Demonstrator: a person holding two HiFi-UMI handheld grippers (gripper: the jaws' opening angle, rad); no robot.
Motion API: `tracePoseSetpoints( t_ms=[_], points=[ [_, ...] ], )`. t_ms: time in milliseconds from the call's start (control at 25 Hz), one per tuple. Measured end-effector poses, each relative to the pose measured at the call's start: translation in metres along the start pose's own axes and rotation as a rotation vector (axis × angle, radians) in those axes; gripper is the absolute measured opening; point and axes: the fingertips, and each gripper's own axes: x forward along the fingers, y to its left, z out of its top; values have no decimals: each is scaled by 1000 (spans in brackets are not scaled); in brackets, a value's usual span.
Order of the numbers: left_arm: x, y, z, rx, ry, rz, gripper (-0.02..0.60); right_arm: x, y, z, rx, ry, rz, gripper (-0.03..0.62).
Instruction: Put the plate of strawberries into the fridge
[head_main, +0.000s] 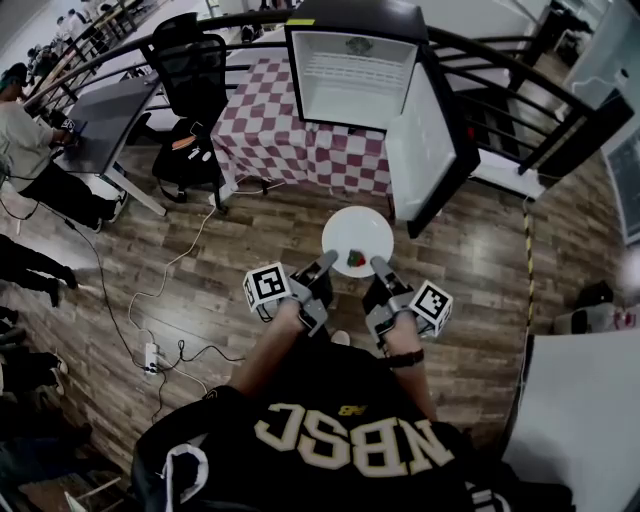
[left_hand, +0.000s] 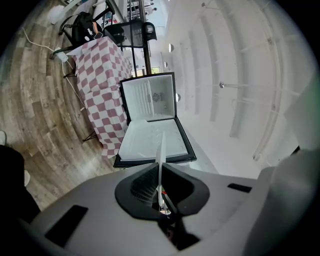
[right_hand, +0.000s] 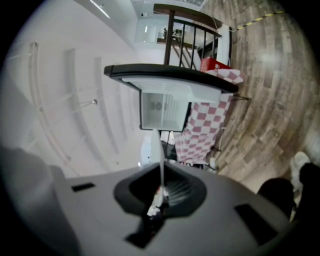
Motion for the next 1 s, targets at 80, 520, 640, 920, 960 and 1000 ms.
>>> tracePoseSetpoints(
  t_ms=[80, 520, 640, 920, 960, 1000],
  points=[
    [0, 0, 1, 6, -9, 4, 29, 3, -2, 1, -1, 11, 8, 29],
    [36, 23, 52, -22, -31, 0, 29, 61, -10, 32, -6, 26, 5, 29],
    [59, 29, 85, -33, -22, -15, 29, 97, -10, 50, -9, 13, -4, 29],
    [124, 18, 192, -23, 17, -31, 29, 200, 21, 100, -13, -29, -3, 29],
    [132, 15, 207, -13, 25, -32, 29, 215, 27, 106, -12, -36, -3, 29],
    [139, 12, 222, -6, 31, -33, 29, 229, 32, 113, -12, -42, -2, 29]
  ],
)
